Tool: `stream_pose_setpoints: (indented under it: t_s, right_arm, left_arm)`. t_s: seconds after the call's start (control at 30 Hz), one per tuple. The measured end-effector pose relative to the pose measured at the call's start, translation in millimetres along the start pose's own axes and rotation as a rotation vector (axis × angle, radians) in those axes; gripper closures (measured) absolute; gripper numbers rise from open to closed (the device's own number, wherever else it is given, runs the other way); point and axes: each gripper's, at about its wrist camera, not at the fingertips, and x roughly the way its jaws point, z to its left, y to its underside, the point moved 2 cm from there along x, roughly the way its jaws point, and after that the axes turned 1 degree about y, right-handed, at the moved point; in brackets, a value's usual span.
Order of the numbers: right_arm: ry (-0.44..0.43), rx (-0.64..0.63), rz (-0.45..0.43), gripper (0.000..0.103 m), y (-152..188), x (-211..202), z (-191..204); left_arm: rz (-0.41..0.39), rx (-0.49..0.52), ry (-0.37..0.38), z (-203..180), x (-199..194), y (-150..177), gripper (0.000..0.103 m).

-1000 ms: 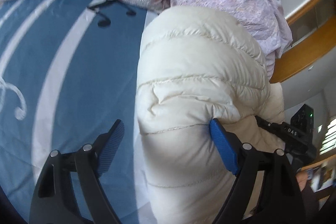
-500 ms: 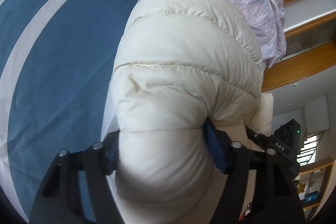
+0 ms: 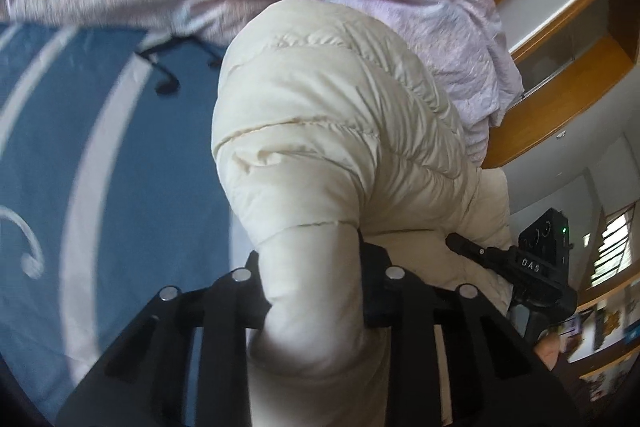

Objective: Fold large clothes

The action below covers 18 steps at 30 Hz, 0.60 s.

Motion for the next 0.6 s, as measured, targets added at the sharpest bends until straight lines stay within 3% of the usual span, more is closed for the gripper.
stream_pose_setpoints:
  t_s: [0.3,0.6]
  right_arm:
    - [-0.069,-0.079,0.05,0.075,-15.6,51.1,51.4]
    - [-0.08,-0.138,0.116,0.075,-27.4,102.0,83.6]
  left_arm:
    - [-0.08,-0.019,-0.08,43.7,-35.3,-29.5,0.075]
    - [-0.111,-0.052,-0.135,89.9,-53.4,-51.1,0.075]
